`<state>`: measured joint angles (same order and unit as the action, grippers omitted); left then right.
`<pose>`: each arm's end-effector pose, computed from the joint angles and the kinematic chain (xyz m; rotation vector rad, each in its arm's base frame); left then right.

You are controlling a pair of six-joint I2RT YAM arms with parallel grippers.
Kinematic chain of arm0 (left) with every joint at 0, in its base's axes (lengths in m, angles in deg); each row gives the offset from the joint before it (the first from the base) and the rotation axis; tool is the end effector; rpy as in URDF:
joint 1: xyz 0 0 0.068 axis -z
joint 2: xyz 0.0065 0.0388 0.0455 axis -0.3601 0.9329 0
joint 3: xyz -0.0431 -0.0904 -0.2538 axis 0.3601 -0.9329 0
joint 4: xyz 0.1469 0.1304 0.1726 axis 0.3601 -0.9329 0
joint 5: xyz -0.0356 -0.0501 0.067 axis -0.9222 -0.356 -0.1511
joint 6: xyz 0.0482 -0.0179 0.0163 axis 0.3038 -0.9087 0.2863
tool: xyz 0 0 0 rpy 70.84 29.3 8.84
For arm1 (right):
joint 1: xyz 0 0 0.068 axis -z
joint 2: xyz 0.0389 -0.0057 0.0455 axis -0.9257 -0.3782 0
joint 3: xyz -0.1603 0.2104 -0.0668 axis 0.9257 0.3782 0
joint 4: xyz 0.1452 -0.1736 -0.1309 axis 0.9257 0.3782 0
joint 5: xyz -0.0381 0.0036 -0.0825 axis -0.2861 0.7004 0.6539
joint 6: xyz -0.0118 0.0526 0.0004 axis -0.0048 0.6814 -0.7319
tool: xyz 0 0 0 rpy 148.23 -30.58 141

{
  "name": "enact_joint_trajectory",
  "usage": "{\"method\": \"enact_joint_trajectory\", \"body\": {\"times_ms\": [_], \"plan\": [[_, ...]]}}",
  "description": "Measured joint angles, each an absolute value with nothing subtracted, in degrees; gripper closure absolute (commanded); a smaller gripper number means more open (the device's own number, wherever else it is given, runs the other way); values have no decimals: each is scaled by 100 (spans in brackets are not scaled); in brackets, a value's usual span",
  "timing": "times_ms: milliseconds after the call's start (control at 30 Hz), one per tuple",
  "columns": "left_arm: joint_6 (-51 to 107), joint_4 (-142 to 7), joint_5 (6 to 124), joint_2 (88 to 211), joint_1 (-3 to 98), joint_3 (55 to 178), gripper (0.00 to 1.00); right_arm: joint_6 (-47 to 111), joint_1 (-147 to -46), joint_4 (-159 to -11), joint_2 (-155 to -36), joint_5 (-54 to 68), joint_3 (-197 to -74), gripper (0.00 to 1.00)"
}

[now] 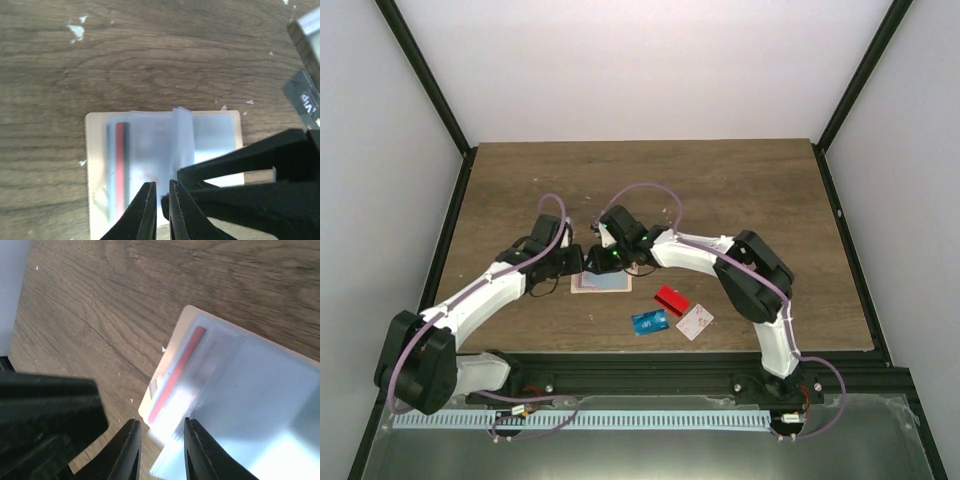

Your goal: Put the credit cards into the card holder

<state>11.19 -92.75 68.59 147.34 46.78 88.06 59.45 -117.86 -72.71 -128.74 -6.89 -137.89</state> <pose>0.2259 -0.1119 0.2086 -0.0315 2.5661 -0.4790 0.2671 0.3394 0.1788 -0.5581 2.6088 1.0433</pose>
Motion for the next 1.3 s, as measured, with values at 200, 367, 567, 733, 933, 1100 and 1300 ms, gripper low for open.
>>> {"method": "enact_joint_trajectory", "body": {"times_ms": [200,367,567,733,933,1100,1300], "plan": [[1005,-9404,6990,14336,4514,8504,87,5900,-11850,-7577,-13377,-1157,-14065,71],[955,-9452,6994,14067,4498,8399,86,5733,-11854,-7647,-13355,-1397,-14060,67],[974,-9419,6784,13857,4536,8368,83,5574,-11843,-7586,-12253,-1183,-13433,65],[1068,-9115,6352,13836,5043,8272,80,5622,-11808,-7418,-10905,-599,-12554,55],[1165,-8457,5851,14308,6028,8143,75,5954,-11749,-6773,-9694,238,-11330,43],[1265,-7898,5549,14950,6560,8036,70,6630,-11736,-6338,-9003,447,-10266,39],[1460,-7452,5396,15768,6927,8078,70,7583,-11950,-6071,-8336,85,-9265,37]]}}
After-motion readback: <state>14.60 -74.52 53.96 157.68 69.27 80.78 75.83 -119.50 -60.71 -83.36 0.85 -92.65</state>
